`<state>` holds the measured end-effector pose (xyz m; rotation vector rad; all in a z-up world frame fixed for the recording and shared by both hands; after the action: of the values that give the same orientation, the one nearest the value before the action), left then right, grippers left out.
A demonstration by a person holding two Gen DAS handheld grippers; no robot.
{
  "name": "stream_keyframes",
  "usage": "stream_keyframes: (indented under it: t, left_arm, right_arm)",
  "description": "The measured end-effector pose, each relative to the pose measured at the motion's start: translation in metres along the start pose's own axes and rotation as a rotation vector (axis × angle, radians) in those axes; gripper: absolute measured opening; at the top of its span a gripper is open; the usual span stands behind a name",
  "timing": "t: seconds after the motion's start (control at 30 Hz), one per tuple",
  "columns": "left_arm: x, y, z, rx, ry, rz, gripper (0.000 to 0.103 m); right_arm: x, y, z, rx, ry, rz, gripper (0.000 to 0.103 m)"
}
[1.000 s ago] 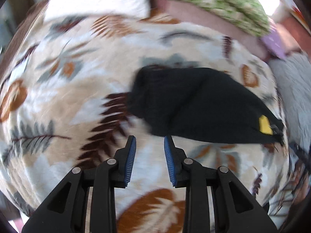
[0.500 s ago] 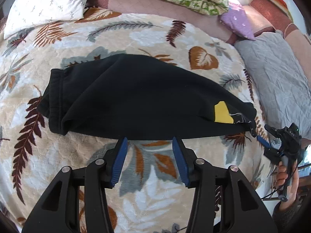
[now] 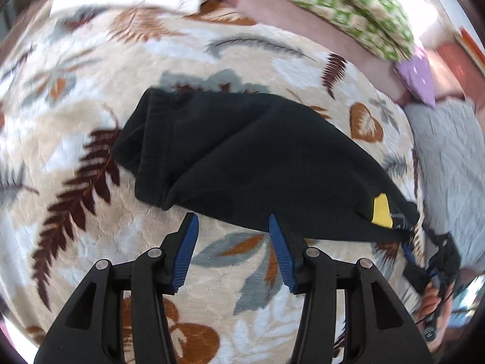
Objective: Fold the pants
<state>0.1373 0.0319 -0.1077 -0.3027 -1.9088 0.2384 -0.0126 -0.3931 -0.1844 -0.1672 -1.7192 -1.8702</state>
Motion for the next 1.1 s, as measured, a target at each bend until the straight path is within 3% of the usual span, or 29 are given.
stream_keyframes:
  t: [0.17,0.4,0.57,0.7,0.73,0.77,0.8,0.83,0.93,1.1]
  left_arm:
    - [-0.022,0.001,-0.003,0.150,0.039,0.077,0.047]
    - [-0.023,0.009,-0.023,0.415,-0.048,0.204,0.047]
    - [-0.039,0.011,-0.019,0.479,-0.016,0.229,0.047]
    - [-0.050,0.013,-0.021,0.497,-0.033,0.187,0.047]
    - [-0.051,0.013,-0.023,0.495,-0.043,0.170,0.042]
    - [-0.053,0.014,-0.026,0.492,-0.050,0.150,0.035]
    - [-0.054,0.014,-0.028,0.487,-0.046,0.146,0.020]
    - [-0.056,0.013,-0.028,0.484,-0.036,0.147,0.011]
    - [-0.053,0.010,-0.028,0.469,-0.035,0.138,0.004]
    - [-0.032,0.000,-0.033,0.419,-0.049,0.155,0.002]
  right_arm:
    - [-0.007,0.005,-0.003,-0.009,-0.009,-0.030,0.059]
    - [-0.010,0.012,-0.006,0.038,0.020,-0.030,0.059]
    - [-0.012,0.015,-0.010,0.067,0.033,-0.036,0.059]
    - [-0.014,0.018,-0.013,0.101,0.034,-0.046,0.059]
    - [-0.015,0.019,-0.013,0.110,0.031,-0.053,0.058]
    - [-0.015,0.020,-0.013,0.121,0.028,-0.054,0.056]
    - [-0.015,0.021,-0.014,0.134,0.024,-0.054,0.050]
    - [-0.015,0.021,-0.014,0.137,0.018,-0.050,0.040]
    - [-0.017,0.018,-0.019,0.140,0.010,-0.023,0.016]
    - [-0.011,0.032,-0.018,0.241,0.000,0.004,0.009]
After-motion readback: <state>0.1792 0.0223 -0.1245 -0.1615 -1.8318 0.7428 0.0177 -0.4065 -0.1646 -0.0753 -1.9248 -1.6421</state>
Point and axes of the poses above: each gripper's, at about its wrist camera, not at the fingertips, and x roughly against the way its jaws point, y to its left, z to its underside, the point moved 7 cm from there along -x, roughly the way its jaws point, and after that the axes turned 2 degrees about -y, right-handed, at the moved point
